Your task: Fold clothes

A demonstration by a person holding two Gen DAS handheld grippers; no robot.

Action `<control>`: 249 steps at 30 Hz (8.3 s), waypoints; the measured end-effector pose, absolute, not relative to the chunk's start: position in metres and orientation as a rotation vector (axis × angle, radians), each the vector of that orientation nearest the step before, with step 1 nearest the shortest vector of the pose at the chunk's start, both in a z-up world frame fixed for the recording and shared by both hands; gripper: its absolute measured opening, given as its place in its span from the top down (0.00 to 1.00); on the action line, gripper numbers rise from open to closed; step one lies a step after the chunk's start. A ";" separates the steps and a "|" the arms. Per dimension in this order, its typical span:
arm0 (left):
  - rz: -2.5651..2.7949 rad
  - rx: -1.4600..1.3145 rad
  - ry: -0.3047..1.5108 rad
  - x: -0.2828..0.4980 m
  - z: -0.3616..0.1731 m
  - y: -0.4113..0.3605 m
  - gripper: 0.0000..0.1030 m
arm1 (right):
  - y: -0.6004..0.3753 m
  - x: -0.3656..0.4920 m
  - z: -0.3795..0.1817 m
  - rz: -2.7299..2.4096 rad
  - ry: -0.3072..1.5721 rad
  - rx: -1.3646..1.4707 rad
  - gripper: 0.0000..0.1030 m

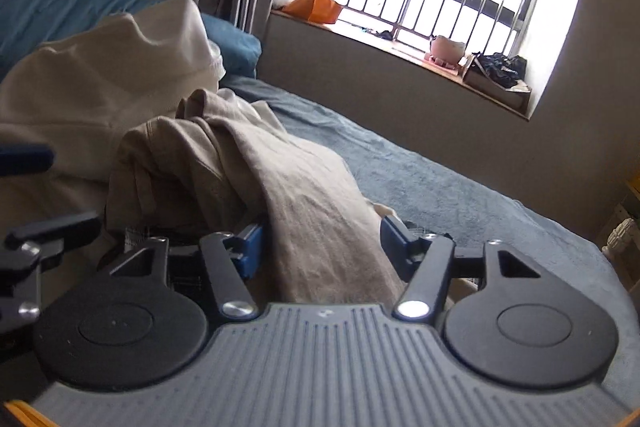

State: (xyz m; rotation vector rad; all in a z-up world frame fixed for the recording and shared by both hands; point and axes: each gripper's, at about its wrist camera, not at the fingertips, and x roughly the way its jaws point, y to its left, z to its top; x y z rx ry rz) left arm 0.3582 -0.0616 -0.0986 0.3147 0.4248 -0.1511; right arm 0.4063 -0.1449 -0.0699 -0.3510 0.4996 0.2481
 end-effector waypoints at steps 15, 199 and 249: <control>-0.031 0.450 0.420 0.413 -0.106 -0.094 0.78 | -0.160 0.409 -0.058 0.197 0.568 -0.323 0.97; -0.280 -0.341 0.920 0.072 -0.173 0.123 0.33 | -0.218 0.097 -0.120 0.906 0.974 -0.029 0.96; -0.202 -0.610 1.198 -0.012 -0.225 0.155 0.87 | -0.235 0.219 -0.201 0.399 1.195 0.417 0.13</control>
